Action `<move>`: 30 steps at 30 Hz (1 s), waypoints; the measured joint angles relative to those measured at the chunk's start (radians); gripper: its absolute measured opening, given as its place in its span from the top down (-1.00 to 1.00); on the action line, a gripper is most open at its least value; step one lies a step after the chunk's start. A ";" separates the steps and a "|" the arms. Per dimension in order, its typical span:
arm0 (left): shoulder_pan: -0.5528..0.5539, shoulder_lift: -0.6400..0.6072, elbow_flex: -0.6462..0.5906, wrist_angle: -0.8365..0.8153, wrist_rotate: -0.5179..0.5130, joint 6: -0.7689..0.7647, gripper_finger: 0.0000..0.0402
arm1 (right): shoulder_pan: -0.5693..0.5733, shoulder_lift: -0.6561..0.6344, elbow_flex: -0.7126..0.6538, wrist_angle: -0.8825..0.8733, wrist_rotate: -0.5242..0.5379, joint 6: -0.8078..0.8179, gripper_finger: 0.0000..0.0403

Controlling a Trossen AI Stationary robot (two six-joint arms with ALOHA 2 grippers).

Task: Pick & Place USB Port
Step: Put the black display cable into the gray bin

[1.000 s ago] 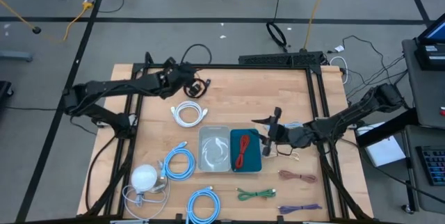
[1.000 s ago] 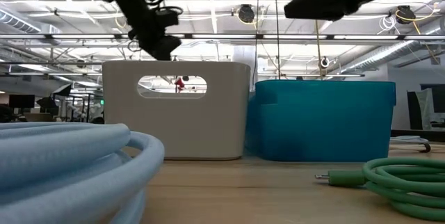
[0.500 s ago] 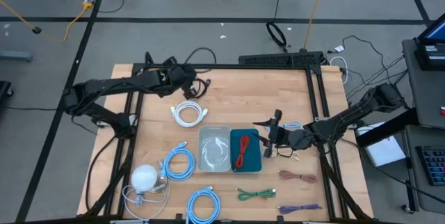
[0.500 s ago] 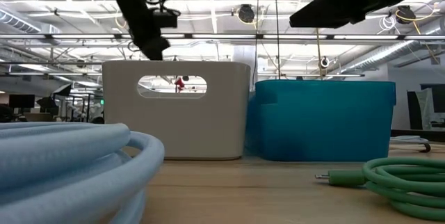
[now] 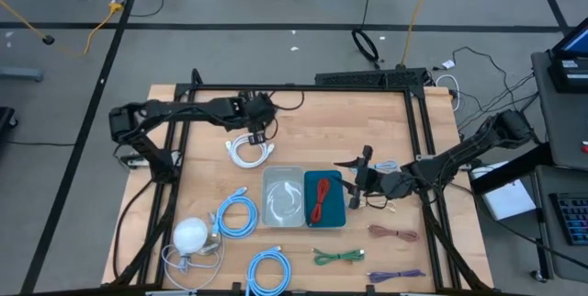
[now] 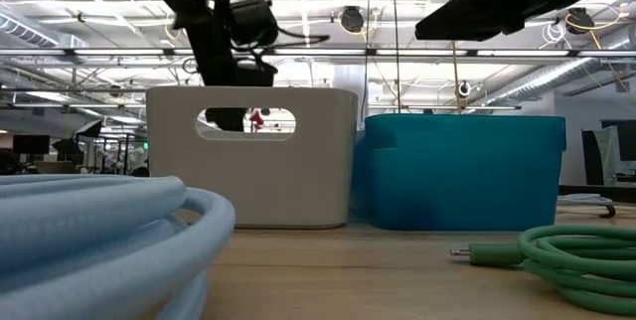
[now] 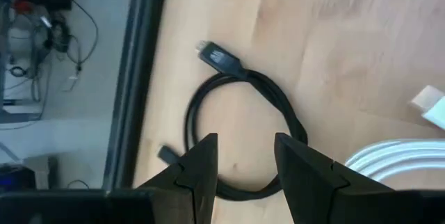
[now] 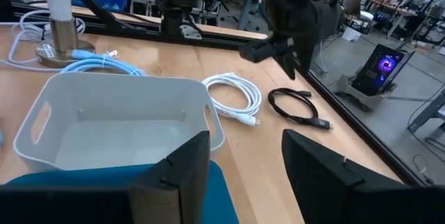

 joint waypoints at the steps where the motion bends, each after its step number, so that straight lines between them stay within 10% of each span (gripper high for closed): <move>1: 0.001 0.013 0.000 0.006 0.002 0.000 0.27 | 0.000 0.000 0.000 -0.003 0.000 0.004 0.15; 30: 0.095 0.176 -0.001 0.095 0.220 -0.028 0.27 | 0.000 0.000 -0.037 0.019 -0.001 0.031 0.15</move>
